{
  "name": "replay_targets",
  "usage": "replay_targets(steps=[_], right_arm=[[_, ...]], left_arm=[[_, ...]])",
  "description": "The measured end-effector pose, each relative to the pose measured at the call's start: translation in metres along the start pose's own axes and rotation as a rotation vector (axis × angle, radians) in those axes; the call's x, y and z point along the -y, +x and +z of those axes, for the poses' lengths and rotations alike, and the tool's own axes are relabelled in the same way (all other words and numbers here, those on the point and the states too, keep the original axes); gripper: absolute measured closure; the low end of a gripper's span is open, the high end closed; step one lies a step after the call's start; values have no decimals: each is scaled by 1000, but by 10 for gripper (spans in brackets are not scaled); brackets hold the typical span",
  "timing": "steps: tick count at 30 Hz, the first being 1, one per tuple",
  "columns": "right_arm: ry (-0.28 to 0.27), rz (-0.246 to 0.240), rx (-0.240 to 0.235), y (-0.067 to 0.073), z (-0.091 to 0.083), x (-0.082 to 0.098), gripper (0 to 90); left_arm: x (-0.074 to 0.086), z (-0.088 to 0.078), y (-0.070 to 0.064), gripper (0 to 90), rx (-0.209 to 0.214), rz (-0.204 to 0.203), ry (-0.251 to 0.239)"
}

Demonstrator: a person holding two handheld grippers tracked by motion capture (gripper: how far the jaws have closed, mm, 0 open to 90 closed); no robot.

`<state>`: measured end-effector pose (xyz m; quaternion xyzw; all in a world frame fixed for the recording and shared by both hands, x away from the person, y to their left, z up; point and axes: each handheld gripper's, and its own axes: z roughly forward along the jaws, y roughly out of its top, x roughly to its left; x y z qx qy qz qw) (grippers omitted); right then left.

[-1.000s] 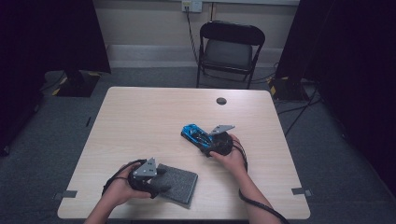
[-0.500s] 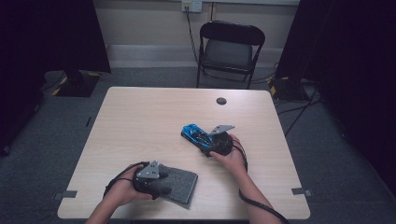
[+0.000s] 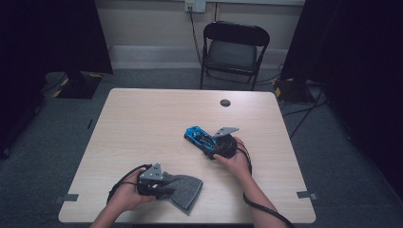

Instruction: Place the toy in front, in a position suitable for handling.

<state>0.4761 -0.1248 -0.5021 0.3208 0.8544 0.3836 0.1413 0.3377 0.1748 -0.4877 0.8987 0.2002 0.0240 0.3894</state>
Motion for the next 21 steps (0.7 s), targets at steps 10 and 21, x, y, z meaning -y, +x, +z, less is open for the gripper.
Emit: replay_targets(steps=[10, 21], right_arm=[[1, 1, -1, 0, 0, 0, 235], [1, 1, 0, 0, 0, 0, 235]], left_arm=[[-5, -16, -4, 743, -44, -128, 5], [-13, -40, 18, 743, -125, -225, -69]])
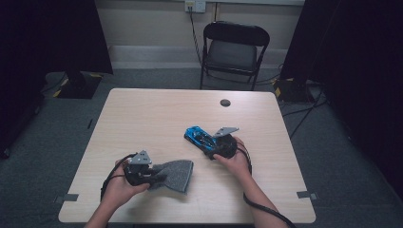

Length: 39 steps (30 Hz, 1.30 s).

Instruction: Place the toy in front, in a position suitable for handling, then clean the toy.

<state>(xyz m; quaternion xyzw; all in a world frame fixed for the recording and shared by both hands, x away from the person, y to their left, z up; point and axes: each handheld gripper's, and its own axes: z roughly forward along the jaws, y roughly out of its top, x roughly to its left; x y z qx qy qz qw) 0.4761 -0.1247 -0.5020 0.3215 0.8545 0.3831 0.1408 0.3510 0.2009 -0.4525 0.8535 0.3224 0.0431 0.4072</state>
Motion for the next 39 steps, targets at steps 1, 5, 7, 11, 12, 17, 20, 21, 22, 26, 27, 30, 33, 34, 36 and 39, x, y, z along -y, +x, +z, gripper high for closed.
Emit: replay_targets(steps=[1, 5, 7, 11, 12, 17, 20, 21, 22, 26, 27, 30, 33, 34, 36, 39], right_arm=[[0, 0, 0, 0, 0, 0, 235], [0, -2, -2, 0, 0, 0, 235], [1, -2, -2, 0, 0, 0, 235], [0, -2, -2, 0, 0, 0, 235], [1, -2, -2, 0, 0, 0, 235], [0, -2, -3, 0, 0, 0, 235], [1, -3, -3, 0, 0, 0, 235], [1, -3, -3, 0, 0, 0, 235], [0, -3, -3, 0, 0, 0, 235], [0, -3, -3, 0, 0, 0, 235], [0, -3, -2, 0, 0, 0, 235], [0, -3, -2, 0, 0, 0, 235], [0, -3, -2, 0, 0, 0, 235], [0, -4, -2, 0, 0, 0, 235], [0, -4, -2, 0, 0, 0, 235], [1, -3, -2, 0, 0, 0, 235]], left_arm=[[-2, -1, 2, 743, -9, -9, -10], [-16, -4, 9, 743, -17, -57, -65], [-26, -2, 12, 743, -22, -71, -88], [-43, 10, 18, 743, -38, -83, -117], [-47, 14, 19, 742, -45, -81, -112], [-65, 35, 28, 742, -88, -83, -95], [-76, 46, 33, 742, -110, -82, -76], [-80, 50, 33, 742, -116, -74, -73], [-84, 53, 33, 742, -130, -74, -66], [-100, 70, 33, 740, -155, -61, -42], [-104, 74, 34, 740, -165, -66, -31], [-111, 86, 36, 741, -164, -86, -31], [-119, 98, 32, 740, -161, -61, -19], [-121, 101, 31, 739, -162, -49, -13], [-125, 109, 27, 739, -181, -40, 5], [-131, 121, 22, 735, -181, -29, 9]])
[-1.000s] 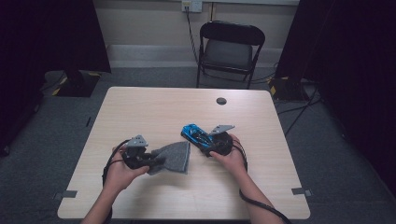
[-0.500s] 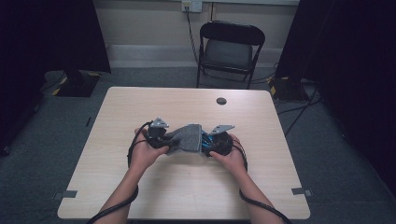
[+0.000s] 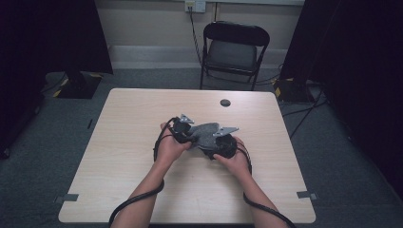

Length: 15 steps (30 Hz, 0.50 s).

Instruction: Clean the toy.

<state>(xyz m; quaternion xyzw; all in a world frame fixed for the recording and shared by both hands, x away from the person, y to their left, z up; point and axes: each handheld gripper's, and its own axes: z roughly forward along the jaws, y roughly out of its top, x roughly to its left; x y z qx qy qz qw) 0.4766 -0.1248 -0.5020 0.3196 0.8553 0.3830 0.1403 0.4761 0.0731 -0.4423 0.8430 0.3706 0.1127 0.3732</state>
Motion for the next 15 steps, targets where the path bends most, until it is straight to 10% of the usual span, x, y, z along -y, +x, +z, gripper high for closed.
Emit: replay_targets(steps=[15], right_arm=[[0, -1, 0, 0, 0, 0, 235]], left_arm=[[-7, 13, -5, 741, -55, 48, 65]])
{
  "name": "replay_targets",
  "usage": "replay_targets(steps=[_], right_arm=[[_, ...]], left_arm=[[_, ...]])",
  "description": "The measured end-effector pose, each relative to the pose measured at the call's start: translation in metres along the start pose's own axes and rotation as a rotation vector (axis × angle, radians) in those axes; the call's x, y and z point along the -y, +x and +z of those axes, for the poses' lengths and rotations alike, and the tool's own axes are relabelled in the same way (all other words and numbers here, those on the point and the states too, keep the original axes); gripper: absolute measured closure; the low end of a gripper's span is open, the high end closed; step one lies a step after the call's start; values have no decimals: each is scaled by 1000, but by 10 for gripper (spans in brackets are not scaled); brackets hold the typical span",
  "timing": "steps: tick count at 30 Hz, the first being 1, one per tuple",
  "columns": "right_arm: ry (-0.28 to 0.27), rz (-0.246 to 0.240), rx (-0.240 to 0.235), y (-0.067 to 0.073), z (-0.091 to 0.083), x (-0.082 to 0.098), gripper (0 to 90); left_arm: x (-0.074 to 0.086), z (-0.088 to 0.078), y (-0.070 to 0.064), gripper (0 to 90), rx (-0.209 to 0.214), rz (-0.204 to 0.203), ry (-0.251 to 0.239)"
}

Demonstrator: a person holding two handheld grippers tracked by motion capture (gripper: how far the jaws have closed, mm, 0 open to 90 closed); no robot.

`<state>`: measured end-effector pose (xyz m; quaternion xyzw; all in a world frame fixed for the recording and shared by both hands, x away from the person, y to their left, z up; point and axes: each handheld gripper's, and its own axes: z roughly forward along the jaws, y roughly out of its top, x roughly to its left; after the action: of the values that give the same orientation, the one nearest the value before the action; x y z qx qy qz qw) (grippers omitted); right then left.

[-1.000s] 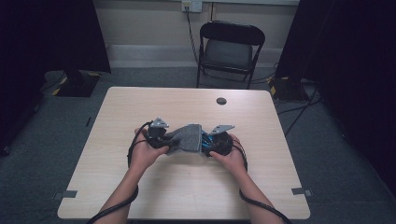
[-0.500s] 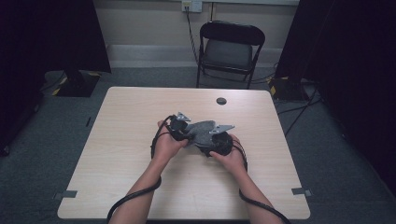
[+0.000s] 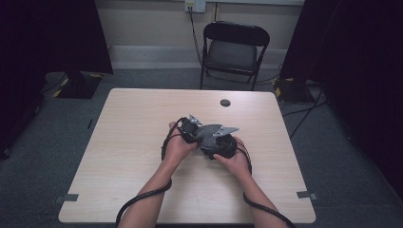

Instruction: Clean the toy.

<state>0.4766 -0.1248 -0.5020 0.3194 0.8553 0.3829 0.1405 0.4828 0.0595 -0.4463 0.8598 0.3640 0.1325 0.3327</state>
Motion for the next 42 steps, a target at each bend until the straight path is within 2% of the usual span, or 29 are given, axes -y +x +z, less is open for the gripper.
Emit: replay_targets(steps=[3, 11, 15, 21, 24, 25, 27, 32, 42], right_arm=[[0, 0, 0, 0, 0, 0, 235], [0, 0, 0, 0, 0, 0, 235], [0, 0, 0, 0, 0, 0, 235], [0, 0, 0, 0, 0, 0, 235], [0, 0, 0, 0, 0, 0, 235], [0, 0, 0, 0, 0, 0, 235], [0, 0, 0, 0, 0, 0, 235], [0, 0, 0, 0, 0, 0, 235], [0, 0, 0, 0, 0, 0, 235]], left_arm=[[-1, 1, 2, 741, -20, 3, 4], [-4, 4, 15, 740, -58, -27, 19], [-2, 5, 24, 740, -82, -64, 28], [0, 7, 33, 737, -94, -113, 17], [-1, 9, 36, 738, -100, -117, 23], [-1, 9, 37, 737, -101, -133, 18], [-1, 9, 40, 737, -101, -132, 25], [1, 9, 47, 736, -115, -157, 20], [5, 10, 58, 737, -157, -190, 22]])
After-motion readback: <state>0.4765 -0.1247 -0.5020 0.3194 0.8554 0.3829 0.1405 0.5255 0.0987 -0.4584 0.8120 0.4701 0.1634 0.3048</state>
